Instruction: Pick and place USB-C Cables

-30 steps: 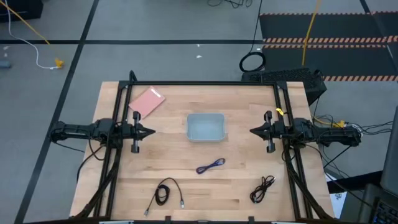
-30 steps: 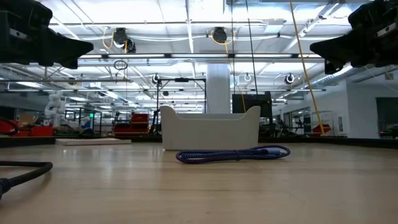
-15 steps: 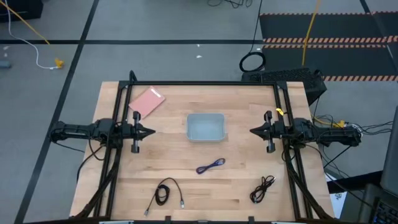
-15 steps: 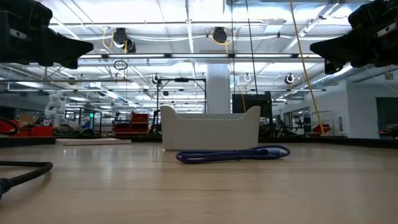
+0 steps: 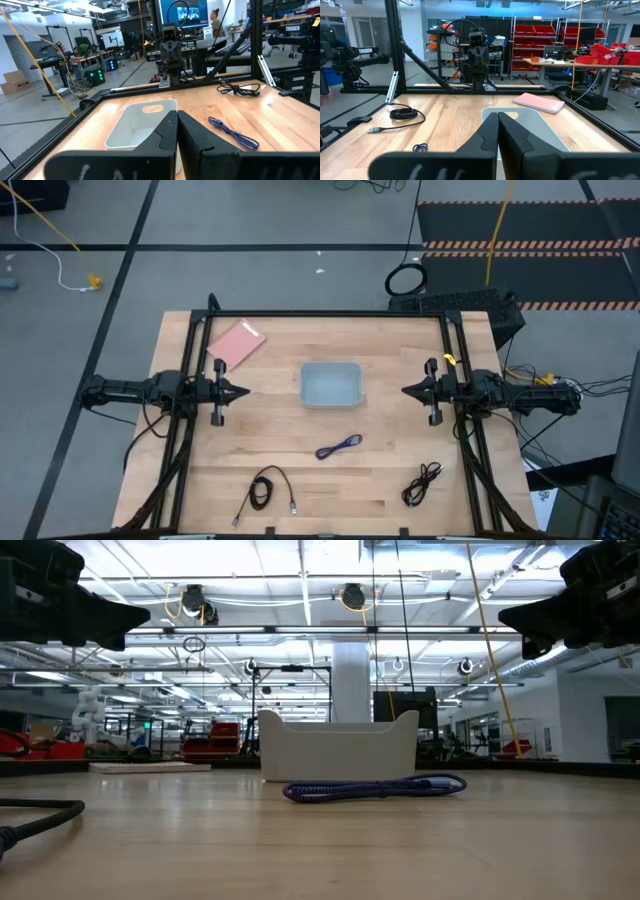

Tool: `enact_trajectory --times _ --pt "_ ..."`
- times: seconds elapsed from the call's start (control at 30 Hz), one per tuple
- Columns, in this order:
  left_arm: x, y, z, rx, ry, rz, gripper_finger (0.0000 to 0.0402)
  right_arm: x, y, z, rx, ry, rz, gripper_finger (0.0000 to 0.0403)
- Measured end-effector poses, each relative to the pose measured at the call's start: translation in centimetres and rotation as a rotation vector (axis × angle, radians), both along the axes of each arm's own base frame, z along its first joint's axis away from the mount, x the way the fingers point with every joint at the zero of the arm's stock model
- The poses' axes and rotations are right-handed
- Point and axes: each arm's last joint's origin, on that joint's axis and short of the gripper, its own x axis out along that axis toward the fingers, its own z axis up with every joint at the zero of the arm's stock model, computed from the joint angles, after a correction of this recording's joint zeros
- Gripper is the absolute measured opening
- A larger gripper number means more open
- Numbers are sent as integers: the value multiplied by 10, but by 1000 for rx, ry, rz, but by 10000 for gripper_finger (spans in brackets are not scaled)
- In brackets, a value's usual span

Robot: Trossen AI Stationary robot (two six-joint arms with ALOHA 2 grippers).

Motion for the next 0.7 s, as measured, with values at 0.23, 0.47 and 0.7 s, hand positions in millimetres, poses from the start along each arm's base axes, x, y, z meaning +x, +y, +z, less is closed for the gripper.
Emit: enact_trajectory --times 0.23,0.47,0.7 --pt "0 0 0 0 0 0 10 0 0 0 68 -5 5 0" --pt "0 0 0 3 -1 0 10 0 2 2 261 -12 92 0" --pt "0 0 0 2 0 0 10 0 3 0 299 45 125 0"
